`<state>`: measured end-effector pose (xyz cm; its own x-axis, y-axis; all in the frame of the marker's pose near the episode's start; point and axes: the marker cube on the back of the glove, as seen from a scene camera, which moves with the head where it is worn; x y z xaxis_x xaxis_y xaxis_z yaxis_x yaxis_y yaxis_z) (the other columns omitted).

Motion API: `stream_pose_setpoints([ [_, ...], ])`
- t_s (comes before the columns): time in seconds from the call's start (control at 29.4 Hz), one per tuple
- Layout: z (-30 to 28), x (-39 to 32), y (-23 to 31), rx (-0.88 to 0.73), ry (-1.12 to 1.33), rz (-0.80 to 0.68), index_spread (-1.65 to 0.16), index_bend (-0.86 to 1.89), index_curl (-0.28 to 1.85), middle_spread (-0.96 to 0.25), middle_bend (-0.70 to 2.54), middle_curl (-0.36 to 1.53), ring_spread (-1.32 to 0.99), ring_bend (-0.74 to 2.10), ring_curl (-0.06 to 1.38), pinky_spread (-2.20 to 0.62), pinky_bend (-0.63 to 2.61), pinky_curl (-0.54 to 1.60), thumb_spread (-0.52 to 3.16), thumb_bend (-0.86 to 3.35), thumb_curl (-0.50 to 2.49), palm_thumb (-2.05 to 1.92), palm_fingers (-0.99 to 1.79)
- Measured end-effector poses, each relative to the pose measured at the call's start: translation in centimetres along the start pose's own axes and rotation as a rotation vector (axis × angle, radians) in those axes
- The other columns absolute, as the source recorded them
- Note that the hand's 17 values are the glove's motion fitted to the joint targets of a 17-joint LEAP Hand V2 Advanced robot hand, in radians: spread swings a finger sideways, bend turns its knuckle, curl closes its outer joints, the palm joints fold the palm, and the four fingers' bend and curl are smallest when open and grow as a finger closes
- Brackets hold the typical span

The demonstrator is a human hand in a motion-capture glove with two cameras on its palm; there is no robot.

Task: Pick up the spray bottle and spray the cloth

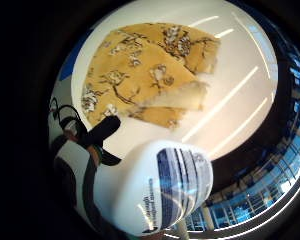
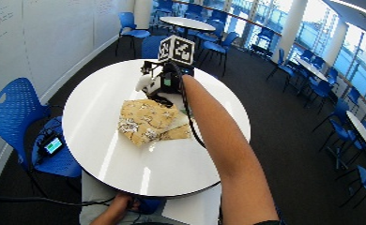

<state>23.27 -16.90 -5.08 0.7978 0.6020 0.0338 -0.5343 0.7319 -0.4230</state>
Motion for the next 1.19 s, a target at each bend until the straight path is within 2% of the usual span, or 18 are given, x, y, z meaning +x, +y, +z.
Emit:
stream_pose_setpoints([
  [0.41, -2.6, -5.3, 2.3, 0.22, -0.485, -0.447, -0.25, 0.44, 0.6, -0.2, 0.71, 0.55, -0.21, 0.74, 0.48, -0.27, 0.4, 0.38, 0.36, -0.03, 0.86, 0.89, 1.39],
  [0.58, -2.8, -8.6, 2.9, 0.326, -0.615, -0.579, -0.24, 0.44, 0.6, -0.19, 0.7, 0.55, -0.2, 0.74, 0.48, -0.27, 0.4, 0.38, 0.37, -0.03, 0.86, 0.89, 1.38],
  [0.78, -2.7, -13.2, 1.7, 0.523, -0.71, -0.603, -0.24, 0.43, 0.6, -0.2, 0.7, 0.55, -0.2, 0.74, 0.48, -0.27, 0.4, 0.38, 0.37, -0.03, 0.86, 0.89, 1.38],
  [1.02, -1.8, -16.2, -1.2, 0.61, -0.719, -0.636, -0.23, 0.43, 0.6, -0.19, 0.7, 0.55, -0.2, 0.73, 0.48, -0.27, 0.41, 0.38, 0.36, -0.03, 0.86, 0.9, 1.39],
  [1.19, -1.9, -16.0, -2.8, 0.731, -0.711, -0.628, -0.23, 0.43, 0.6, -0.19, 0.69, 0.55, -0.2, 0.74, 0.48, -0.27, 0.41, 0.38, 0.36, -0.03, 0.86, 0.9, 1.39],
])
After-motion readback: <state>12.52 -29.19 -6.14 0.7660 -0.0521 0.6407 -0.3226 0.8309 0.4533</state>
